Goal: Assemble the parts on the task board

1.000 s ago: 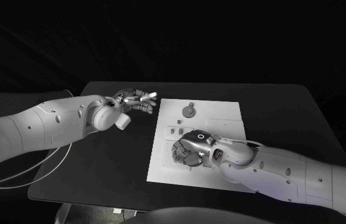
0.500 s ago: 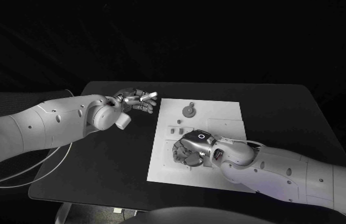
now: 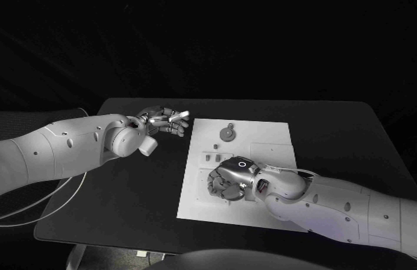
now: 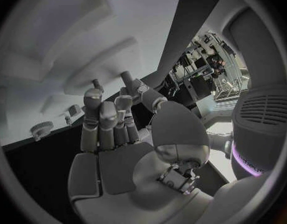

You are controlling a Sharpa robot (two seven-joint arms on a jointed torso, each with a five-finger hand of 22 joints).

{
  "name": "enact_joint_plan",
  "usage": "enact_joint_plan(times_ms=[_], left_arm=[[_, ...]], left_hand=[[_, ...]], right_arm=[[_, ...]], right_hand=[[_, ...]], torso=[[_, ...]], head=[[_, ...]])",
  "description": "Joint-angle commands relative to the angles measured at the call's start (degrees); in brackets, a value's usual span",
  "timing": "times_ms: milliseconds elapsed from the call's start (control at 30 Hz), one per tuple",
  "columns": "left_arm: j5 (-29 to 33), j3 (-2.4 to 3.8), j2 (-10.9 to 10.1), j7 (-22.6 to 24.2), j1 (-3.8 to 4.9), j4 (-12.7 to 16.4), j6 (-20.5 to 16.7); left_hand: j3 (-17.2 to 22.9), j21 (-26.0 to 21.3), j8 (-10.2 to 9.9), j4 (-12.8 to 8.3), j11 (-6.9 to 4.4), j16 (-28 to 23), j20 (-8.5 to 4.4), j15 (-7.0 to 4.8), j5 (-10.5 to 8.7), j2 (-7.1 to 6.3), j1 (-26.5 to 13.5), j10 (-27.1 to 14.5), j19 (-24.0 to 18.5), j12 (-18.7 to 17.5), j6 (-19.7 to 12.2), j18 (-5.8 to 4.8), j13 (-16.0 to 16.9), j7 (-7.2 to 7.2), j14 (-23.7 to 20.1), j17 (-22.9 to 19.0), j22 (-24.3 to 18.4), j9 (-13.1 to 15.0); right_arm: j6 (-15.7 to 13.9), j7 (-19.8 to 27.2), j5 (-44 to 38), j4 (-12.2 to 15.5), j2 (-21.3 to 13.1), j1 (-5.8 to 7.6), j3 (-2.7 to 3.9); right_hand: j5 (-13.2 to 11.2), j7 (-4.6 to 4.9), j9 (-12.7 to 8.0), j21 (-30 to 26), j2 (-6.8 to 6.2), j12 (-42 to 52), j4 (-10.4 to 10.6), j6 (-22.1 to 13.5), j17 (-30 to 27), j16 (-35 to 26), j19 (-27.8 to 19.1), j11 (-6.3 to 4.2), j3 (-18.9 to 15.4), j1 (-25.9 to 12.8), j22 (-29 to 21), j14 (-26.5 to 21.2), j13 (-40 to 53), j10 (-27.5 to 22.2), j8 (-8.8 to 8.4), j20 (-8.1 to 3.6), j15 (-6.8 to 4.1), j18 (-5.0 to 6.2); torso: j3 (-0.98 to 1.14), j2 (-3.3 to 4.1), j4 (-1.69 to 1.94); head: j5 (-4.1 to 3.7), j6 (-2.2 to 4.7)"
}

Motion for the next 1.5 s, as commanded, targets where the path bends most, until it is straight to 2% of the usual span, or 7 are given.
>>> enact_joint_plan(times_ms=[33, 233, 600, 1500], left_arm=[[-0.1, 0.06, 0.1, 0.2, 0.07, 0.2, 0.8], [-0.1, 0.06, 0.1, 0.2, 0.07, 0.2, 0.9], [-0.1, 0.06, 0.1, 0.0, 0.07, 0.2, 1.4], [-0.2, 0.06, 0.1, -0.2, 0.07, 0.1, 1.7]], left_hand=[[0.3, -0.3, -0.1, -0.1, -0.13, -0.3, -0.02, 0.17, 0.19, 0.46, 0.3, -0.4, 0.0, 0.3, 0.0, 0.62, 0.1, 0.22, -0.1, 0.1, 0.1, -0.1], [0.3, -0.3, -0.1, -0.1, -0.12, -0.3, -0.02, 0.18, 0.19, 0.45, 0.2, -0.5, 0.0, 0.4, 0.0, 0.62, 0.1, 0.22, -0.1, 0.1, 0.1, -0.1], [0.3, -0.3, -0.1, -0.1, -0.11, -0.3, -0.01, 0.18, 0.19, 0.43, 0.2, -0.5, 0.0, 0.4, 0.0, 0.62, 0.1, 0.26, -0.1, 0.1, 0.1, -0.1], [0.4, -0.4, -0.1, -0.1, -0.05, -0.3, -0.01, 0.18, 0.19, 0.43, 0.2, -0.8, 0.0, 0.5, -0.1, 0.62, 0.1, 0.29, -0.1, 0.1, 0.1, -0.2]], right_arm=[[1.0, -0.1, -0.6, 0.0, 0.1, -0.04, -0.01], [1.5, -0.4, -0.7, -0.1, 0.0, -0.04, -0.01], [0.4, -1.8, -1.7, 0.0, 0.1, -0.04, -0.01], [2.4, -1.7, -1.7, 0.5, -0.2, -0.04, -0.01]], right_hand=[[0.2, 1.23, 0.1, -0.3, 0.17, -0.3, -0.1, 1.2, -0.1, -0.2, 0.1, -0.11, 0.3, 0.6, 0.0, -0.1, 0.0, 0.5, 0.13, -0.44, -0.33, 1.73], [0.2, 1.24, 0.1, -0.3, 0.12, -0.3, -0.1, 1.2, -0.1, -0.2, 0.1, -0.10, 0.3, 0.6, 0.0, -0.1, 0.0, 0.5, 0.12, -0.43, -0.32, 1.73], [0.2, 1.25, 0.1, -0.3, 0.02, -0.3, -0.1, 1.2, 0.0, -0.2, 0.1, -0.09, 0.3, 0.6, 0.0, -0.1, 0.0, 0.5, 0.08, -0.42, -0.31, 1.73], [0.2, 1.40, 0.0, -0.4, -0.80, -0.4, -0.1, 0.8, 0.0, -0.3, 0.0, 0.05, 0.2, 0.9, 0.1, -0.1, 0.1, 0.4, -0.30, -0.39, -0.23, 1.73]], torso=[[-0.02, 0.00, 0.02], [-0.03, 0.00, 0.03], [0.00, 0.01, 0.03], [-0.01, -0.01, 0.01]], head=[[-0.04, 0.02], [-0.09, 0.00], [-0.18, 0.08], [-0.22, -0.01]])
